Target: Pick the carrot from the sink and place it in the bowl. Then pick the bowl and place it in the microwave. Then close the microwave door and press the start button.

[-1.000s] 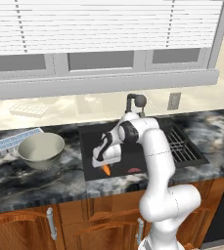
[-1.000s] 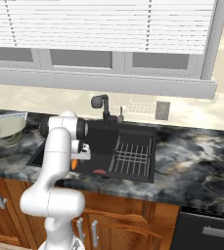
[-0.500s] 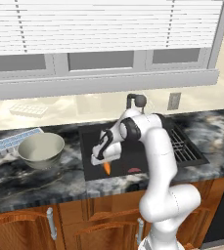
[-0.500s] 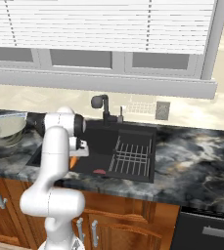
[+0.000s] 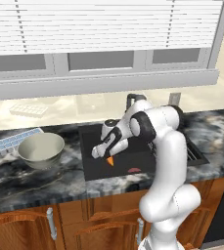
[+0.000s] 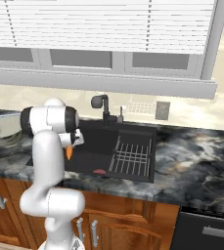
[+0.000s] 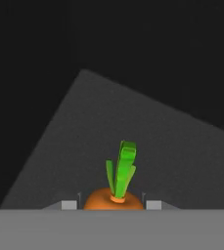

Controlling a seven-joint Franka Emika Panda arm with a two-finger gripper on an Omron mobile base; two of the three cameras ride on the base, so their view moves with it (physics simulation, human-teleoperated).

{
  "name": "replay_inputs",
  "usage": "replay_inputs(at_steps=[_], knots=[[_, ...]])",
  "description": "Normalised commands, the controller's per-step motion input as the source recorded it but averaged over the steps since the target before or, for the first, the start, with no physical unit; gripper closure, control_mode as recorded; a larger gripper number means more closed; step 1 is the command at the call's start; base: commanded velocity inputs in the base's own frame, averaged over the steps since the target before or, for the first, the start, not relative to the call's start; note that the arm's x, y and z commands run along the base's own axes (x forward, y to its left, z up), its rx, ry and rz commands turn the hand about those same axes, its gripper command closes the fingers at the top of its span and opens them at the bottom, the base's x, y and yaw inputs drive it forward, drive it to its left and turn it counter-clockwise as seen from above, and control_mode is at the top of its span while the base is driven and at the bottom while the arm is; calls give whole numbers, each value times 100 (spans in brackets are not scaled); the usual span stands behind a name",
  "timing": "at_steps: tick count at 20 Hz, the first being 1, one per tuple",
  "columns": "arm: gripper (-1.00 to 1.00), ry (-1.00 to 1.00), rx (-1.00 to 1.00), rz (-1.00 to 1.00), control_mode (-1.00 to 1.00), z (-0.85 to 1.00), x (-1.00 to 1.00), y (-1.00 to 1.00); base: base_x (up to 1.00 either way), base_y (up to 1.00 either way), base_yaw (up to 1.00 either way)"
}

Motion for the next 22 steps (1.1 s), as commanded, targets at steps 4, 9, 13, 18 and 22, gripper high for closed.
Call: replay_inputs(at_steps=[4,9,13,18,22], knots=[[100,-25,-3,19,-100,100,-37,7,0,0,0],[100,-24,-3,13,-100,100,-24,10,0,0,0],[100,-17,-2,8,-100,100,-17,28,0,0,0],[100,-2,0,9,-100,100,-30,66,0,0,0],[100,0,0,11,-100,100,-19,83,0,0,0]])
